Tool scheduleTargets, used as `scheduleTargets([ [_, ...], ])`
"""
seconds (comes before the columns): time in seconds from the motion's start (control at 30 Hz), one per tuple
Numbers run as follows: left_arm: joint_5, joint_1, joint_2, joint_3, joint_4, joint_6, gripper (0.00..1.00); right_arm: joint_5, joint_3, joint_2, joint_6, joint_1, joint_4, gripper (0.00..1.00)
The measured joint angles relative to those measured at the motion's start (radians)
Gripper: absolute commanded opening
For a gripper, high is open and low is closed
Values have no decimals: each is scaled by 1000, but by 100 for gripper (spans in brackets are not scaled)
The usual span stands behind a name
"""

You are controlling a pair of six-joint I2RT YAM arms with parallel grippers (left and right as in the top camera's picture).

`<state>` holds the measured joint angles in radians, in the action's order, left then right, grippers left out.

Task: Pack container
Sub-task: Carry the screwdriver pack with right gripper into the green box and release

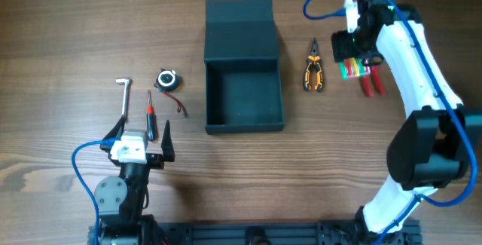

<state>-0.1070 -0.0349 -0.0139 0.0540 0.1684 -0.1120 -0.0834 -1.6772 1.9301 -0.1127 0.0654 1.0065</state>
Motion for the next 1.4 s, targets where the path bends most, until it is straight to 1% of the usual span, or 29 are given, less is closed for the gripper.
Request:
scheduleTargets([
  [0.2,0,0,0,0,0,0,100,2,-240,0,98,184,123,42],
  [0.33,0,0,0,0,0,0,100,23,-261,0,203,338,165,38],
  [0.4,0,0,0,0,1,0,100,25,-261,0,249,407,164,38],
  [0.5,0,0,0,0,0,0,100,29,-261,0,356,509,161,37],
  [0.63,0,0,0,0,0,0,100,27,-238,0,473,525,158,37],
  [0.83,0,0,0,0,1,0,100,47,-69,9,555,525,48,34],
  [0.93,0,0,0,0,1,0,100,57,-24,37,571,525,24,33],
  [1.07,0,0,0,0,1,0,100,58,-17,87,581,539,9,34],
  [1.2,0,0,0,0,1,0,100,61,-17,146,589,586,-7,33],
  [1.4,0,0,0,0,1,0,100,55,-16,190,623,589,-13,34],
])
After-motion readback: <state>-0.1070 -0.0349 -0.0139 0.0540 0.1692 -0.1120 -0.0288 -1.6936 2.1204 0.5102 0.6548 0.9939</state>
